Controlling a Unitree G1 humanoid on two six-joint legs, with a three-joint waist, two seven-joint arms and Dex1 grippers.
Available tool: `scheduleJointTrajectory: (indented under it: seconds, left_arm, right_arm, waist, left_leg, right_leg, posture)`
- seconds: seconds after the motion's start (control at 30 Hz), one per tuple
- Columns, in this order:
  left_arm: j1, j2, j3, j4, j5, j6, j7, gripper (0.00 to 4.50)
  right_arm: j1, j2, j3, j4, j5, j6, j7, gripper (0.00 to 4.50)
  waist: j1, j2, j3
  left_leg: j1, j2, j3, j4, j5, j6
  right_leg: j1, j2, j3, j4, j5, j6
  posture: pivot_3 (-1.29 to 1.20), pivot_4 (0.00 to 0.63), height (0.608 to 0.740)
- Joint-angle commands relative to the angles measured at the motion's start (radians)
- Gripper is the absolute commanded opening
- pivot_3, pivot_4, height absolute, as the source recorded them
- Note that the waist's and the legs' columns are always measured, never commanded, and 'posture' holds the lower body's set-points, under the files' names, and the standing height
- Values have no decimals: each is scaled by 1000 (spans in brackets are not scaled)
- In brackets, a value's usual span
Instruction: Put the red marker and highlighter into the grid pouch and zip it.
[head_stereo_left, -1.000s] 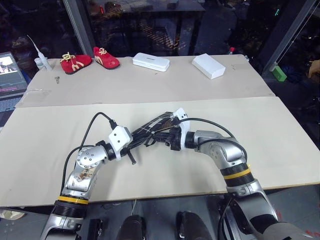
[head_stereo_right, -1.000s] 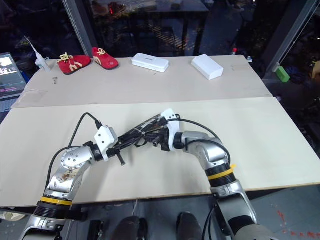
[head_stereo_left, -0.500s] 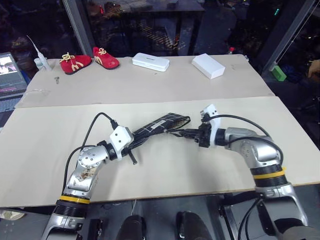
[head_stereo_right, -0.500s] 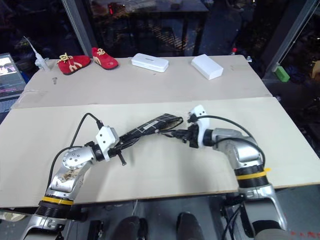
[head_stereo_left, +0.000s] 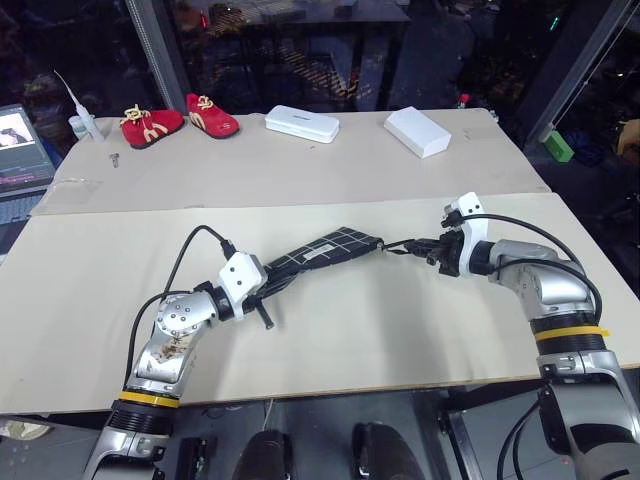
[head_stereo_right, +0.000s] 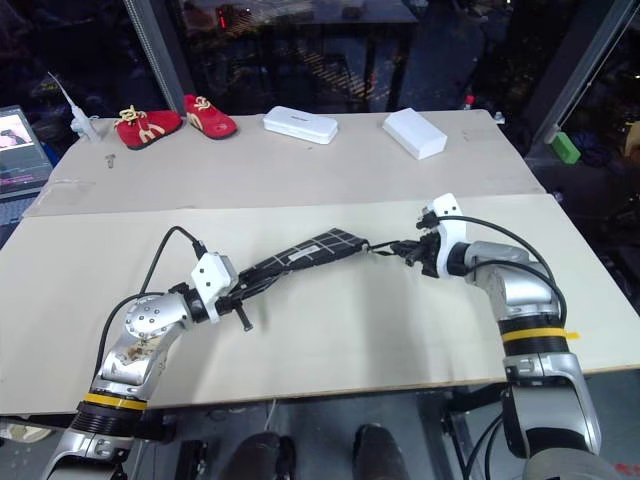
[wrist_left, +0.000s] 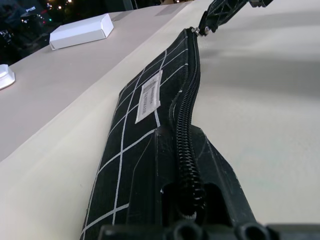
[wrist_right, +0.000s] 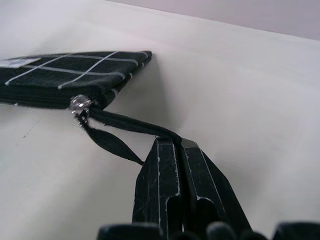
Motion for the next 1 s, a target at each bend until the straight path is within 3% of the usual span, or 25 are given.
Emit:
scheduleJointTrajectory:
  seconds: [0.03,0.2,0.33,0.53,0.7,0.83,1.0]
  left_arm:
    - [-5,6,13,0,-11,-33,1,0]
    - [-25,1,9,16,-13,-39,-4,0]
    - [-38,-5,5,35,-11,-52,-4,0]
    - [-31,-10,1,35,-11,-60,-6,0]
    - [-32,3,3,33,-15,-68,-26,0]
    - [-43,27,-17,49,1,-108,-73,0]
    - [-68,61,-67,130,44,-242,-153,0]
  right_arm:
    - [27,22,-4,-78,10,-16,11,847]
    - [89,7,-18,-189,66,36,82,2534]
    - [140,-48,-104,-277,192,131,156,3833]
    - [174,-87,-244,-340,296,134,173,3833]
    - [395,-172,-318,-501,296,26,254,3833]
    - [582,-219,-302,-570,230,-42,264,3833]
    - [669,-187,-286,-581,197,-77,195,3833]
  waist:
    - [0,0,0]
    - [1,0,0]
    - [7,0,0]
    - [10,0,0]
    - [25,0,0]
    - [25,0,0]
    - [18,0,0]
  left_leg:
    - [0,0,0,0,0,0]
    - [0,0,-1,0,0,0]
    - [0,0,-1,0,0,0]
    - [1,0,-1,0,0,0]
    - [0,-1,-1,0,0,0]
    - [-1,-1,-1,0,0,0]
    - [3,-1,0,1,0,0]
  right_leg:
    - [0,0,0,0,0,0]
    - [-1,0,0,0,0,0]
    - [0,0,0,0,0,0]
    - [1,0,0,0,0,1]
    - [1,1,-1,-1,-1,2]
    - [1,-1,-1,-1,-1,2]
    - [3,0,2,-2,-2,4]
  posture:
    - [0,150,740]
    - [0,150,740]
    - [0,150,740]
    - [0,150,740]
    - [0,150,740]
    - [0,150,740]
    - [0,150,740]
